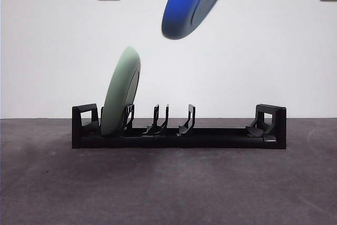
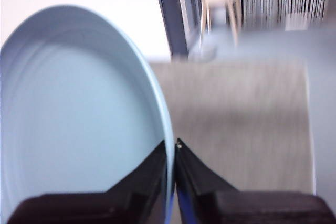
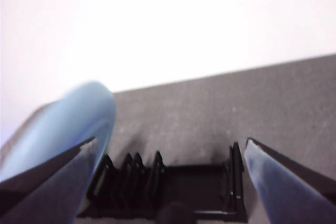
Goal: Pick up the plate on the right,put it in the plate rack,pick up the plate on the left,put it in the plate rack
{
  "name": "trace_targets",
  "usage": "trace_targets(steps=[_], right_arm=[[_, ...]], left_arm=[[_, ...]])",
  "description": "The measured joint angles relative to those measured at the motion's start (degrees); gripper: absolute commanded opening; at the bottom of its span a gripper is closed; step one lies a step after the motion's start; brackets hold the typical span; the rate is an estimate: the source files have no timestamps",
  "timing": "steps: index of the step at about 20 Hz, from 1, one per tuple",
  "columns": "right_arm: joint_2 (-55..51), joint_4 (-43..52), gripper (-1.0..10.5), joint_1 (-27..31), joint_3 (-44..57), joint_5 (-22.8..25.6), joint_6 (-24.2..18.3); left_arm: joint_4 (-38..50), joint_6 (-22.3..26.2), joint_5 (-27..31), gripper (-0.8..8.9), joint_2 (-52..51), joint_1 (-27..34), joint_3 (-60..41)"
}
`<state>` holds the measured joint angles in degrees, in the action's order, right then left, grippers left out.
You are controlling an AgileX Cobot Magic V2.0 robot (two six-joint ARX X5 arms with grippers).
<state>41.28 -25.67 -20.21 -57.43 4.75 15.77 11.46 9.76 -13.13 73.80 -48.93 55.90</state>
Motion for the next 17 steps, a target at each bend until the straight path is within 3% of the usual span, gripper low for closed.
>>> trace_targets(steps=[4, 10, 17], right_arm=[[-2.5, -0.1, 4.7, 0.0, 0.0, 0.0, 0.0], [-3.4, -0.5, 4.7, 0.0, 0.0, 0.0, 0.0], [-3.2, -1.4, 4.7, 0.0, 0.0, 0.0, 0.0]], left_arm=[[12.5, -14.1, -8.5, -0.09, 2.4, 7.0, 0.0], [25.9, -32.2, -9.5, -0.09, 8.2, 12.9, 0.0], [33.9, -44.8, -7.0, -0.09, 16.8, 15.5, -0.1]])
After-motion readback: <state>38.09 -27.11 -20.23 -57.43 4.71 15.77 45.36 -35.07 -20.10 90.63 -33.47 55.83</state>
